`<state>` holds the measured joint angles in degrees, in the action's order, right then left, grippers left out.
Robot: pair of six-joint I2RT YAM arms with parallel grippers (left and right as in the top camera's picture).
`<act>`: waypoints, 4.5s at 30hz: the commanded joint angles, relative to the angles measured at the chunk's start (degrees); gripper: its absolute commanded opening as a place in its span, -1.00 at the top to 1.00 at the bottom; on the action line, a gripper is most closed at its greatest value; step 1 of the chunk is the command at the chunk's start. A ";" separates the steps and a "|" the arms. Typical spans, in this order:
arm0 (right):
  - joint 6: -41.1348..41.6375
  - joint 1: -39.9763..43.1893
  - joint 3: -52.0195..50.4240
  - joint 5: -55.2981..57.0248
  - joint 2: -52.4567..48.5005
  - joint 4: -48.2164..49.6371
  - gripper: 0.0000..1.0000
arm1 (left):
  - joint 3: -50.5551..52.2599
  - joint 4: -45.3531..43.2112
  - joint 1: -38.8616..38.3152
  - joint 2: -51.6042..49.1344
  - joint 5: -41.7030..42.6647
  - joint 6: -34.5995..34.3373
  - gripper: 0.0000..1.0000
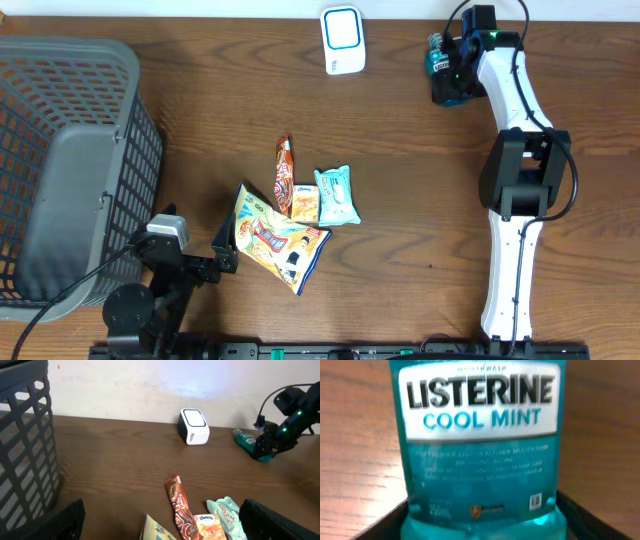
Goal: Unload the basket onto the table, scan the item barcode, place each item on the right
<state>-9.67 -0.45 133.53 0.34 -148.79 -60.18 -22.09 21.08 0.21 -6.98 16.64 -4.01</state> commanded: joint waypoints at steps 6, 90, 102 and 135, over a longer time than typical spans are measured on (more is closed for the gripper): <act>2.23 -0.07 -2.03 -5.49 -1.31 -0.70 0.49 | 0.28 -0.09 -0.17 0.07 0.90 0.79 -0.96; -22.97 -22.67 -1.62 31.82 7.96 37.94 0.97 | 0.28 -0.09 -0.17 0.07 0.90 0.79 -0.96; -34.36 -27.43 -1.62 47.12 2.51 48.33 0.98 | 0.28 -0.09 -0.17 0.07 0.90 0.79 -0.96; 3.85 17.77 -2.89 46.97 2.95 0.26 0.97 | 0.28 -0.09 -0.17 0.07 0.90 0.79 -0.96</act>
<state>-9.19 12.43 130.65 50.06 -148.75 -59.81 -22.09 21.06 0.19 -7.03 16.64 -4.01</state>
